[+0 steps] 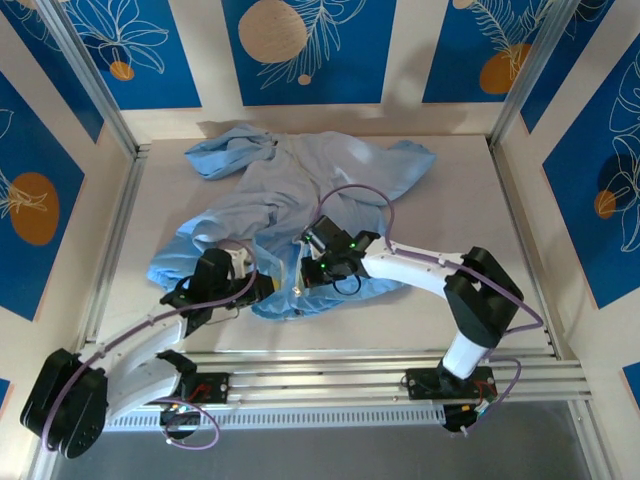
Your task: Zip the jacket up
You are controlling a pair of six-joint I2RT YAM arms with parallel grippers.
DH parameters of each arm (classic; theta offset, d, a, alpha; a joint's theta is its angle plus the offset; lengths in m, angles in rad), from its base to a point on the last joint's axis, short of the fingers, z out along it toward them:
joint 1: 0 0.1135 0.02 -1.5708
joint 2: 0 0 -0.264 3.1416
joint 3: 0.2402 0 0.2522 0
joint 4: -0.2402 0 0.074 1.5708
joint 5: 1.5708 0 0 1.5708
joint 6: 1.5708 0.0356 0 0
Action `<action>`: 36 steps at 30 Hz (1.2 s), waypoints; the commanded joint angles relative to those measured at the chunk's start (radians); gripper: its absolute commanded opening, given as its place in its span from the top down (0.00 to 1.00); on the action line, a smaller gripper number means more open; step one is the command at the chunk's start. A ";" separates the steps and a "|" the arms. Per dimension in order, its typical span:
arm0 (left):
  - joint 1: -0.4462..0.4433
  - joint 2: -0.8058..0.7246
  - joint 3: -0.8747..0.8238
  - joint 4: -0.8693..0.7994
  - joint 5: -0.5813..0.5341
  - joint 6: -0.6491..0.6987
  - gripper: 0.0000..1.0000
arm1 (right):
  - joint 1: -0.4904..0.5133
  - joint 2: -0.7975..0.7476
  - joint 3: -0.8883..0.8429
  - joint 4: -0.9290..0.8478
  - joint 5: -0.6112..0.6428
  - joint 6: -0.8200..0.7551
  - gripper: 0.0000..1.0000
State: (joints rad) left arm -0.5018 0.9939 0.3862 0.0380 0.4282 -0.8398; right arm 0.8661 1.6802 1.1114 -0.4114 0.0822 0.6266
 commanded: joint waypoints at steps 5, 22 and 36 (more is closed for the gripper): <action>-0.080 0.070 -0.011 0.087 0.004 -0.048 1.00 | 0.012 0.092 0.063 -0.079 0.021 0.038 0.82; -0.098 0.251 -0.027 0.158 -0.014 -0.045 1.00 | 0.060 0.226 0.167 -0.285 0.155 0.142 0.44; -0.077 0.196 -0.021 0.147 -0.004 -0.039 1.00 | 0.057 0.080 0.040 -0.103 0.165 0.078 0.98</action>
State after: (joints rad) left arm -0.5907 1.2263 0.3614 0.1967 0.4252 -0.9073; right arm 0.9230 1.8534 1.2015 -0.5869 0.2325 0.7315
